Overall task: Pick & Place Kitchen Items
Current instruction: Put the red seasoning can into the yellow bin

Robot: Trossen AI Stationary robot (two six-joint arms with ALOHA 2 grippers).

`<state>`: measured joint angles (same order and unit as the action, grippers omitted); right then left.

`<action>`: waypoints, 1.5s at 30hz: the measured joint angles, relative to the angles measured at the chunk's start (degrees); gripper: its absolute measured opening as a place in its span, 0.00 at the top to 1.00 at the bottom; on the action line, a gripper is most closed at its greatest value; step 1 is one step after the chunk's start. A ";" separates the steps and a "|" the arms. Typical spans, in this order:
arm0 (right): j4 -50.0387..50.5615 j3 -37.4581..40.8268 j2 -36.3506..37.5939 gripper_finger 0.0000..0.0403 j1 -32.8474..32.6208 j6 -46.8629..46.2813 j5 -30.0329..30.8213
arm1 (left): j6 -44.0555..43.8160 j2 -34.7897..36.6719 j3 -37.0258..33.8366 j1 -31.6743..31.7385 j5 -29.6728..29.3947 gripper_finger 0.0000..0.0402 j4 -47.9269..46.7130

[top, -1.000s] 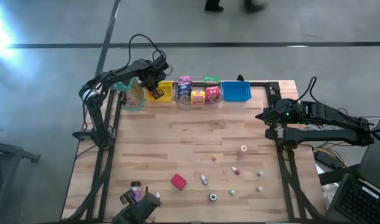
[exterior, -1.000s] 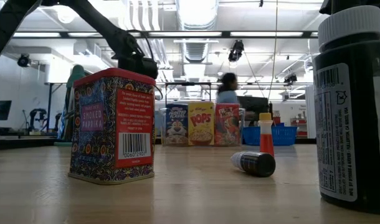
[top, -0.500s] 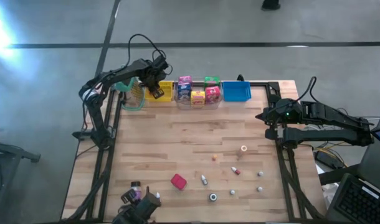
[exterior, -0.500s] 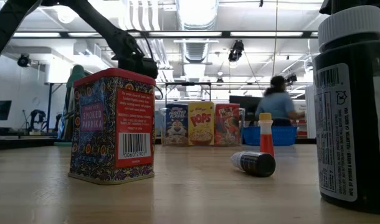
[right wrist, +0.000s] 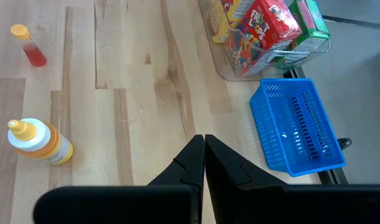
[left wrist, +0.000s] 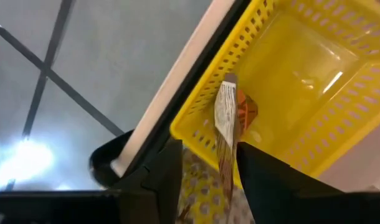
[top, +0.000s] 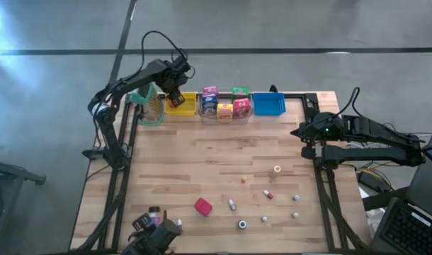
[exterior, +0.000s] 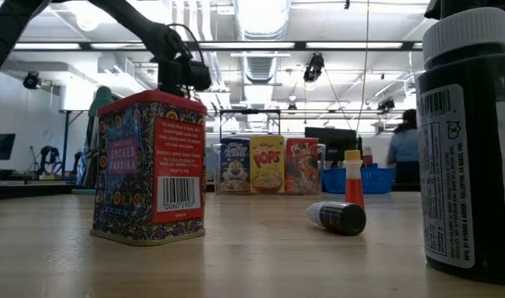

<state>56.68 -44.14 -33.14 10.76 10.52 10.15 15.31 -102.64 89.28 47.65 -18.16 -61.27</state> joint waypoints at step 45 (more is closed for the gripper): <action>-0.01 0.00 0.01 0.98 0.02 0.00 0.02 | -53.88 22.42 2.89 -37.46 4.27 0.61 -28.74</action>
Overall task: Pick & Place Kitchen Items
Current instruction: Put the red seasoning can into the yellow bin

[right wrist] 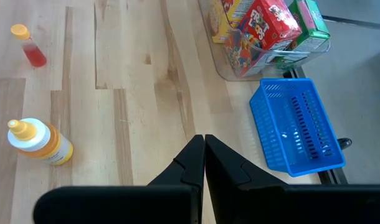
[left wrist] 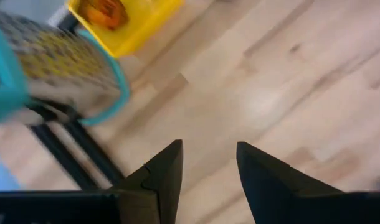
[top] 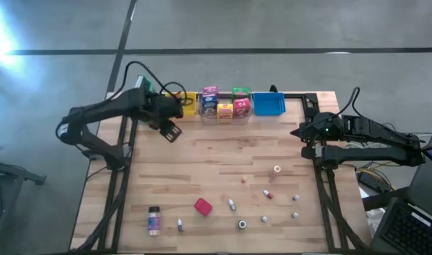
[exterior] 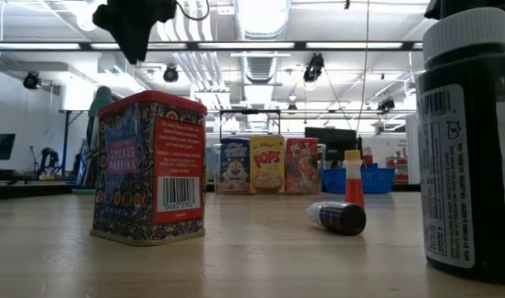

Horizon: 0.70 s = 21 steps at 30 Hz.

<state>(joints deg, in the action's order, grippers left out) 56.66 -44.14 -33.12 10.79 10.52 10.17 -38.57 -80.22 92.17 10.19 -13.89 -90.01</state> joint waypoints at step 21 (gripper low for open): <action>0.00 0.01 -0.02 0.98 -0.01 0.00 0.00 | -40.08 -0.18 -13.96 -26.09 13.38 0.61 1.41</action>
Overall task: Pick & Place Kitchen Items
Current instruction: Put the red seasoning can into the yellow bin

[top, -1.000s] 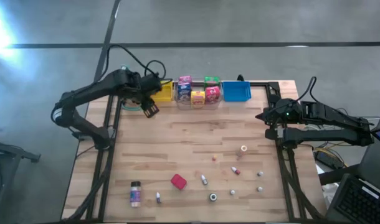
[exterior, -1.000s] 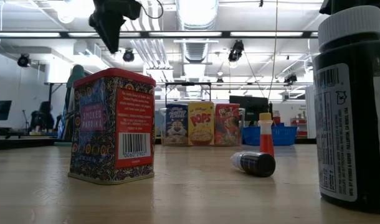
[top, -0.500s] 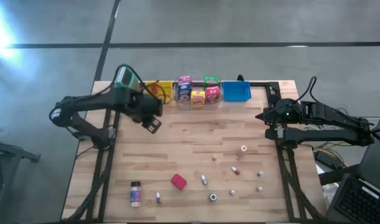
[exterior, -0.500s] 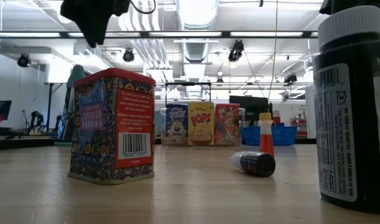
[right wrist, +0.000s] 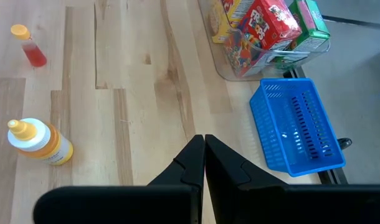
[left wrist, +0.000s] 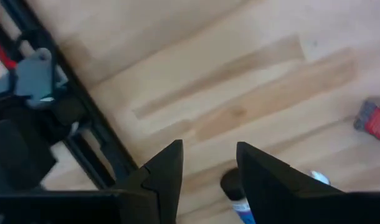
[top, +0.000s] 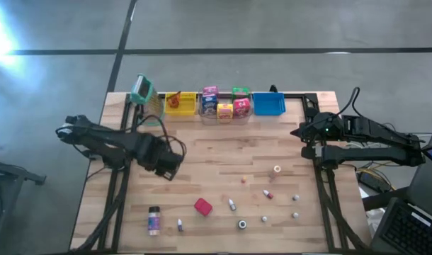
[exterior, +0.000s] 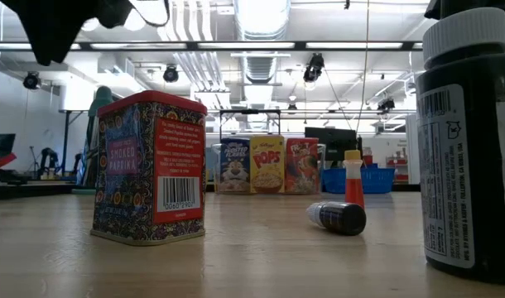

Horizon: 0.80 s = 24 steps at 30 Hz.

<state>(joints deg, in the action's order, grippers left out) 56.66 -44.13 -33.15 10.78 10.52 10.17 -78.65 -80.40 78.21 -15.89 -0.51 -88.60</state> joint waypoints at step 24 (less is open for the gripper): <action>0.00 0.00 0.01 0.98 0.01 0.00 0.00 | 57.05 -1.27 -11.06 -7.90 -2.84 0.61 38.96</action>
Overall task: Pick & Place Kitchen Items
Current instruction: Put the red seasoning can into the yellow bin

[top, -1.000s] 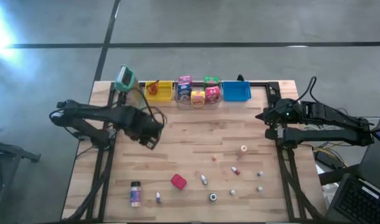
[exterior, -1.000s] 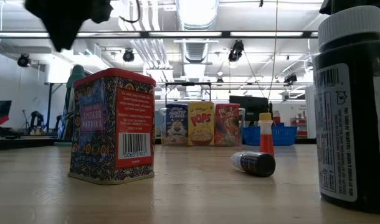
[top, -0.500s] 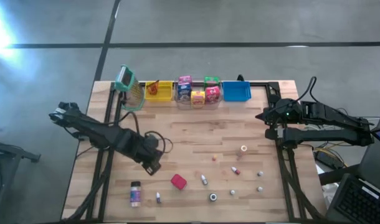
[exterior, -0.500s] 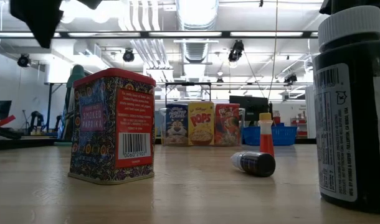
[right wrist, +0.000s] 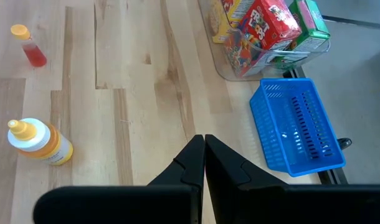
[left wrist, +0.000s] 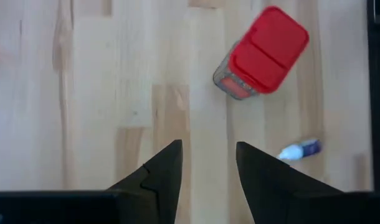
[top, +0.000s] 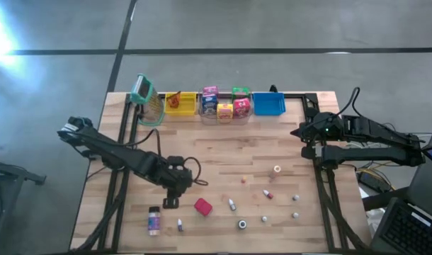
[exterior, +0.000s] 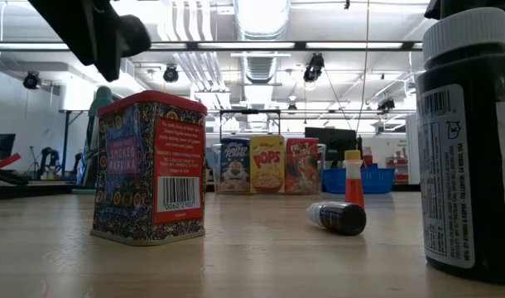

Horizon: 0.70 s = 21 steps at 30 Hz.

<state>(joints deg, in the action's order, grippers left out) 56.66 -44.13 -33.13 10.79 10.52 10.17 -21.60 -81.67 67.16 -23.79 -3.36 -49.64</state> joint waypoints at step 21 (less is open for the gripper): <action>0.01 -0.01 0.01 0.98 -0.01 0.00 -0.02 | 28.40 -3.25 0.16 4.24 -3.63 0.30 1.91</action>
<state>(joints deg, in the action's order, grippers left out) 56.68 -44.14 -33.12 10.77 10.52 10.15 6.81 -84.92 67.31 -19.55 -6.99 -47.73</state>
